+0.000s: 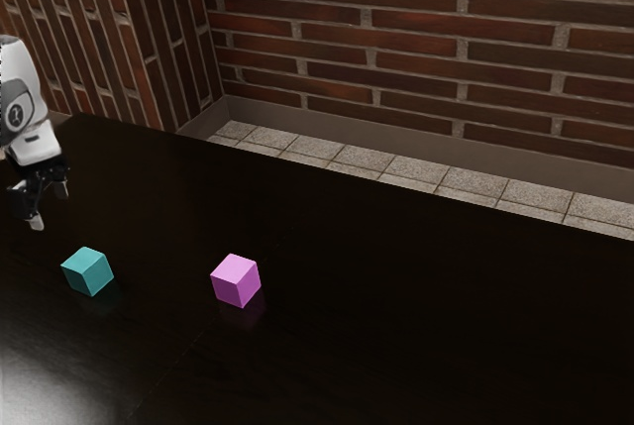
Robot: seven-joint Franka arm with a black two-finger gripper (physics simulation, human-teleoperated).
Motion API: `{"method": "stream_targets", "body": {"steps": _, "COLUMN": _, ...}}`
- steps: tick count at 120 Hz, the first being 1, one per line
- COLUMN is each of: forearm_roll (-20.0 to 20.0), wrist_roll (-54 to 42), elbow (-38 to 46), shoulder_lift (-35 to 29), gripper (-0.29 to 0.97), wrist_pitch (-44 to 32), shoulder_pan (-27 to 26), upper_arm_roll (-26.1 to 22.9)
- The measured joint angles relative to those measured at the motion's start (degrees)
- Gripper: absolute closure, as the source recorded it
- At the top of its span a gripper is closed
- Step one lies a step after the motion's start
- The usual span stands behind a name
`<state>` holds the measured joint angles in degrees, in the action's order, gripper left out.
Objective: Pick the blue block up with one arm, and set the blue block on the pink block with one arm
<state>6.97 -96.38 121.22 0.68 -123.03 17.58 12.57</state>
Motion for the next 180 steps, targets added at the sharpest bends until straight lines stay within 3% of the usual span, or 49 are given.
{"method": "stream_targets", "body": {"steps": 28, "forearm_roll": -3.93, "wrist_roll": -9.06, "elbow": -1.49, "shoulder_lift": 6.43, "gripper": 0.0, "wrist_pitch": -6.2, "shoulder_pan": 0.3, "upper_arm_roll": -0.1}}
{"method": "stream_targets", "body": {"steps": 72, "forearm_roll": -6.96, "wrist_roll": -17.79, "elbow": 6.23, "shoulder_lift": 4.46, "gripper": 0.0, "wrist_pitch": -10.52, "shoulder_pan": 0.27, "upper_arm_roll": -0.42}}
{"method": "stream_targets", "body": {"steps": 180, "forearm_roll": -13.47, "wrist_roll": -25.88, "elbow": 5.39, "shoulder_lift": 15.22, "gripper": 0.0, "wrist_pitch": -21.74, "shoulder_pan": 1.47, "upper_arm_roll": -0.51}}
